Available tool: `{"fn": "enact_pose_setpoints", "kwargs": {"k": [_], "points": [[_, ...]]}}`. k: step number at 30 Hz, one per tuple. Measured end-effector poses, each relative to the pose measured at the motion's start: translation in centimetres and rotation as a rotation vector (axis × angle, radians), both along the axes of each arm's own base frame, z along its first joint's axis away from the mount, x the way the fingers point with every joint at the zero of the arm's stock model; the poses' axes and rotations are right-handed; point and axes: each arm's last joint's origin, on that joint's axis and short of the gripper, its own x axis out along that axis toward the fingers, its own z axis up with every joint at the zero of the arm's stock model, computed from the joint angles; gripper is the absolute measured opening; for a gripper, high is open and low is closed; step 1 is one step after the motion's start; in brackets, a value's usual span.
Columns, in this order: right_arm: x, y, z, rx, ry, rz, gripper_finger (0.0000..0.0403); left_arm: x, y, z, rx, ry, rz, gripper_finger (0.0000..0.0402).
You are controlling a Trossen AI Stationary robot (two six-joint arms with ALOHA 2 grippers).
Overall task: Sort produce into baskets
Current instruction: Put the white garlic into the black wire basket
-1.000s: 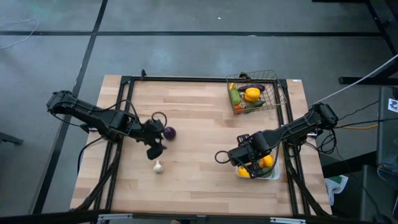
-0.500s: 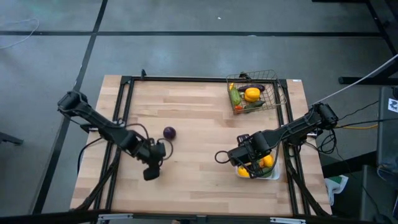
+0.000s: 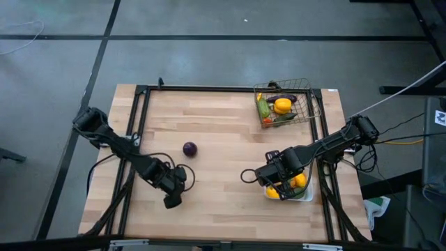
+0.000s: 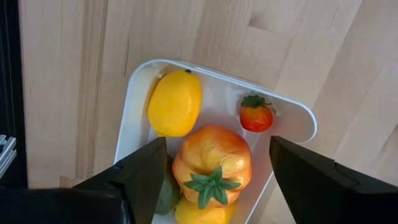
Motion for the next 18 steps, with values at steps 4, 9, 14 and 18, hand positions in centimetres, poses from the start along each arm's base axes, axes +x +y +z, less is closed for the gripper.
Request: {"fn": "enact_pose_setpoints", "kwargs": {"k": [4,9,14,18], "points": [[0.0,0.0,0.0,0.000,0.000,0.000,0.0282,0.5,-0.3,-0.8,0.003,0.002,-0.002,0.0260],[0.0,0.0,0.0,0.001,-0.001,0.000,0.0282,0.9,-0.5,-2.0,0.020,0.029,0.001,0.0260],[0.0,0.0,0.0,0.001,-0.002,0.000,0.0282,1.0,-0.6,-2.7,0.030,0.054,0.035,0.0260],[0.0,0.0,0.0,0.001,-0.002,0.000,0.0282,1.0,-0.6,-2.8,0.033,0.060,0.038,0.0258]]}}
